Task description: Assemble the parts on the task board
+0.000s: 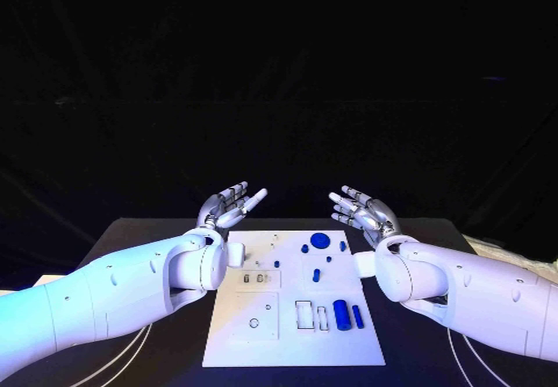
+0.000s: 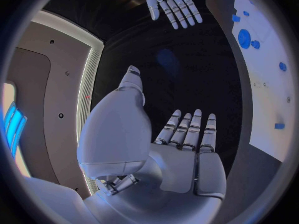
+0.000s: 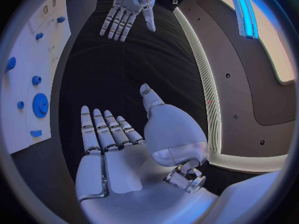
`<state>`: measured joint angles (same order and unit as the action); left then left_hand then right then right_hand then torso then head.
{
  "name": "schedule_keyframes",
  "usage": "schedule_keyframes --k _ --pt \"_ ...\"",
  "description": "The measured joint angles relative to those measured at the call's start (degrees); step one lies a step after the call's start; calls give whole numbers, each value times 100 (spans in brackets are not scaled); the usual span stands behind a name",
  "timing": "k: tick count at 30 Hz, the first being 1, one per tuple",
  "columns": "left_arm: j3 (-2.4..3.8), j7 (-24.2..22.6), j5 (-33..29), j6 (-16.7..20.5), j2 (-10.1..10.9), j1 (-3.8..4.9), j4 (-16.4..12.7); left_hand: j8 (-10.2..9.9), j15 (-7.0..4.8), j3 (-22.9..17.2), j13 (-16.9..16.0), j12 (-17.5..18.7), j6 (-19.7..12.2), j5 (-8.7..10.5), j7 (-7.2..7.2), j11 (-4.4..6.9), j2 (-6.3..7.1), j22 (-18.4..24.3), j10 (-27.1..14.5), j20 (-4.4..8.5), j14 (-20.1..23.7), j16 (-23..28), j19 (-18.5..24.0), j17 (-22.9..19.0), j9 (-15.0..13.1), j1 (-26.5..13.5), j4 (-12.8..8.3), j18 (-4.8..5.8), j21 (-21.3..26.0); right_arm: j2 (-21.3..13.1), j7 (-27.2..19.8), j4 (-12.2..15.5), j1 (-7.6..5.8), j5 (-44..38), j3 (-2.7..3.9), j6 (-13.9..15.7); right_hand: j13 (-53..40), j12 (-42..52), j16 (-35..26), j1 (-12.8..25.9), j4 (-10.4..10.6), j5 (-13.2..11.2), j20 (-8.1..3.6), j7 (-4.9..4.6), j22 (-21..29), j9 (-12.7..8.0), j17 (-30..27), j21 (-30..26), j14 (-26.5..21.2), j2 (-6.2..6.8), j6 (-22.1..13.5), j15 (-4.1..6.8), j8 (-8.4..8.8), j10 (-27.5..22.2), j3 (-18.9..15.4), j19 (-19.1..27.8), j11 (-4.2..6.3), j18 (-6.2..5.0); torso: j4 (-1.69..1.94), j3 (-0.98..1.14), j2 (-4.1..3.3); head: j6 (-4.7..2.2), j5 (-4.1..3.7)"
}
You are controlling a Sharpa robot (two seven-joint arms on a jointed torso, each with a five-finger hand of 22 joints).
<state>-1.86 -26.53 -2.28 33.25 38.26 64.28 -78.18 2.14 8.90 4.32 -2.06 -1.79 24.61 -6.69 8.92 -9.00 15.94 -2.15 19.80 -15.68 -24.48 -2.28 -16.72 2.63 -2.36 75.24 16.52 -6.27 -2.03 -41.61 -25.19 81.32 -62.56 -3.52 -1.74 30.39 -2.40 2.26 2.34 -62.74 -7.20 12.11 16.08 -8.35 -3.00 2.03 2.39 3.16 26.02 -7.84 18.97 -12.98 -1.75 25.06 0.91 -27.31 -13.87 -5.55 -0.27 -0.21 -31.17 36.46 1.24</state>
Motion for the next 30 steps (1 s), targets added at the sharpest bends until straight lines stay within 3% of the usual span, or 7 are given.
schedule_keyframes --k 4,7,9,12,14,19,30 --pt "-6 49 -37 -229 -30 20 58 31 45 -33 -21 -44 171 -15 3 -52 -19 -37 199 -33 -275 -71 -255 37 -20 159 33 -51 -65 75 158 -207 -58 -203 -38 -593 -53 115 109 -401 -275 0 27 -43 -73 58 51 158 843 -15 669 40 -113 823 69 -638 20 -122 -1 -1 0 2 0" --pt "-8 75 -56 -322 -30 20 64 117 109 -152 -70 -146 545 -15 22 -152 -130 -131 710 -64 -900 -235 -889 115 -62 270 44 -144 -241 112 260 -302 -84 -334 -56 -965 -88 222 217 -687 -517 0 32 -112 -124 112 89 309 1607 -14 1462 135 -204 1616 149 -1131 97 -237 -1 -1 0 2 0" --pt "-8 88 -64 -361 -30 20 65 200 121 -285 -113 -254 942 -15 65 -199 -278 -206 1232 -67 -1353 -365 -1393 167 -101 322 36 -222 -402 125 311 -336 -93 -398 -60 -1145 -91 260 272 -815 -630 0 21 -174 -143 135 99 387 1980 -4 1904 197 -245 1993 196 -1374 154 -333 -1 -1 0 2 1" --pt "-8 96 -74 -406 -9 19 51 319 96 -454 -151 -390 1485 -62 141 -210 -517 -291 1901 -41 -1915 -528 -2020 229 -146 378 8 -222 -604 131 365 -389 -112 -536 -71 -1301 -98 286 294 -949 -721 0 -5 -254 -158 150 102 484 2400 29 2401 276 -270 2415 285 -1658 224 -333 1 -1 -3 2 1" --pt "-9 81 -82 -485 174 19 -63 398 47 -549 -168 -480 1846 -83 199 -194 -659 -348 2349 -1 -2314 -635 -2460 276 -169 431 -29 -309 -750 75 389 -611 -203 -1148 -73 -1236 -99 289 315 -995 -778 0 -27 -305 -159 154 109 533 2649 75 2696 326 -284 2670 341 -1819 267 -333 10 0 -29 18 -20" --pt "-8 68 -105 -574 400 18 -223 493 -87 -685 -176 -598 2505 -125 322 -100 -861 -436 3165 131 -3090 -819 -3290 402 -182 592 -165 -308 -999 -60 442 -724 -305 -2279 -35 -978 -105 289 315 -1088 -894 0 -89 -430 -159 159 110 609 3094 122 3192 418 -284 3123 458 -2112 350 -419 46 -7 -126 20 -81" --pt "43 107 -156 -664 795 45 -917 530 -266 -672 -176 -620 3190 -149 244 24 -1135 -465 4035 314 -3886 -865 -4160 611 -172 609 -391 -308 -1150 -117 760 -681 -444 -4160 17 -800 -105 207 315 -1236 -940 -81 -213 -388 -155 163 116 760 3612 271 3597 547 -244 3522 779 -2505 449 -420 107 -33 -346 3 -139"
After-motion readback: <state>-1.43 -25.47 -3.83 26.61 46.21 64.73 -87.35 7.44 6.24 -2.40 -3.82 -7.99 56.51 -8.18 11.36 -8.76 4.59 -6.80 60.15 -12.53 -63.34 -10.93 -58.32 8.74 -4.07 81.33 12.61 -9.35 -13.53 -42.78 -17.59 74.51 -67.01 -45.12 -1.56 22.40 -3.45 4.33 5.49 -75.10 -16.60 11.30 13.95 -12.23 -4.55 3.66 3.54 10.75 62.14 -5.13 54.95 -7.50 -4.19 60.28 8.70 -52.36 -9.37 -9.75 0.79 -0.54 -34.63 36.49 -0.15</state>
